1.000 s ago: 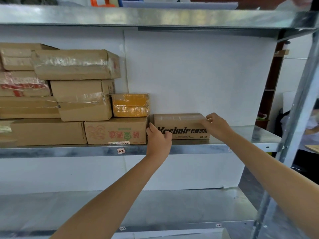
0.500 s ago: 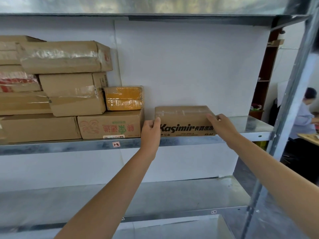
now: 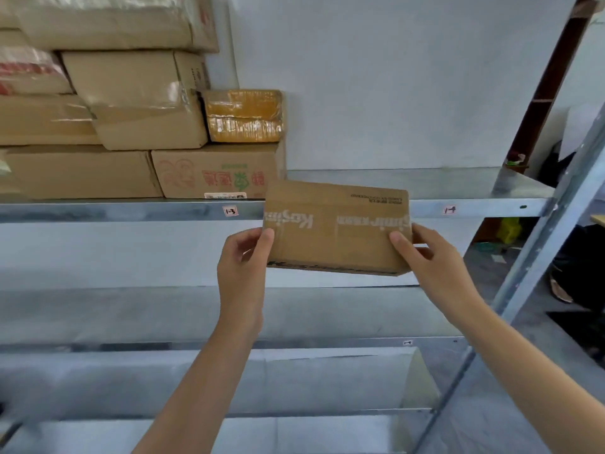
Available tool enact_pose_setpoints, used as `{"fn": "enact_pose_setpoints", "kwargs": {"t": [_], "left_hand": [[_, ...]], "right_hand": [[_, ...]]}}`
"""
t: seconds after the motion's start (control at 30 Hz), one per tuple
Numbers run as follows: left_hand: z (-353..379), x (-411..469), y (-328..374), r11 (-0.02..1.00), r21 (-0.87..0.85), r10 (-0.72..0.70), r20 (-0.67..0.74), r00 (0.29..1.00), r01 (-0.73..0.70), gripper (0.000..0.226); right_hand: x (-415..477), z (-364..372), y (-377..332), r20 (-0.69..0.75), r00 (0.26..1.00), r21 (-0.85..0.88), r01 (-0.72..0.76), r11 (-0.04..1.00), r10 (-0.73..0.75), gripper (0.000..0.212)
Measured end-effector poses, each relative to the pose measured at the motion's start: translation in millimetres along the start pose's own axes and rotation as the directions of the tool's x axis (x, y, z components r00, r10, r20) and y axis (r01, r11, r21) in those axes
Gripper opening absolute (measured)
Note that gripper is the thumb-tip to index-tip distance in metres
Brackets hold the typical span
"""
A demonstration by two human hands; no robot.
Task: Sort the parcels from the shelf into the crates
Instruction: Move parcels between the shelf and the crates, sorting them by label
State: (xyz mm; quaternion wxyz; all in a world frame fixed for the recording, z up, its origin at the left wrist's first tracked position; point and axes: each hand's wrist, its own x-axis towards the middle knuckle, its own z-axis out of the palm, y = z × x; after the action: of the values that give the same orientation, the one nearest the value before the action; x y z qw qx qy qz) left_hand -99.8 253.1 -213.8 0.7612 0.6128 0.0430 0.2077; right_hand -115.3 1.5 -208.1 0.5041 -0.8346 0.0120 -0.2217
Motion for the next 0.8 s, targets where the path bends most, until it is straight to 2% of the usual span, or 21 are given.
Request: {"fn": "enact_pose_setpoints", "kwargs": {"t": [0.17,0.37,0.5,0.67,0.73,0.8], "left_hand": [[-60.4,-12.8,-15.6,0.993,0.117,0.042,-0.073,0.996,-0.033,0.014],[-141.1,-25.2,-23.5,0.955,0.293,0.1,-0.198,0.975,-0.039,0.011],[-188.4,-34.9,-22.1,0.914,0.406,0.161,-0.327,0.931,-0.016,0.008],[-236.9,-40.6,-10.5,0.835,0.549,0.234,-0.43,0.872,0.047,0.01],[-255.3,-43.1,-6.4,0.862,0.503,0.195,-0.45,0.872,0.067,0.012],[-273.0,-46.5,-1.0,0.92,0.383,0.128,-0.488,0.863,0.08,0.023]], "right_hand": [[-24.3,53.6,4.1,0.118,0.992,0.045,0.036,0.998,-0.041,0.015],[-42.1,120.7,2.7,0.306,0.947,0.035,0.087,0.996,-0.094,0.034],[-44.6,165.3,-14.8,0.448,0.884,0.137,0.084,0.987,-0.137,0.029],[-47.8,212.6,-41.3,0.513,0.836,0.195,0.108,0.975,-0.195,0.035],[-51.8,231.5,-48.2,0.522,0.826,0.207,0.119,0.971,-0.212,0.033],[-59.7,252.4,-55.3,0.545,0.812,0.21,0.109,0.972,-0.209,0.032]]}}
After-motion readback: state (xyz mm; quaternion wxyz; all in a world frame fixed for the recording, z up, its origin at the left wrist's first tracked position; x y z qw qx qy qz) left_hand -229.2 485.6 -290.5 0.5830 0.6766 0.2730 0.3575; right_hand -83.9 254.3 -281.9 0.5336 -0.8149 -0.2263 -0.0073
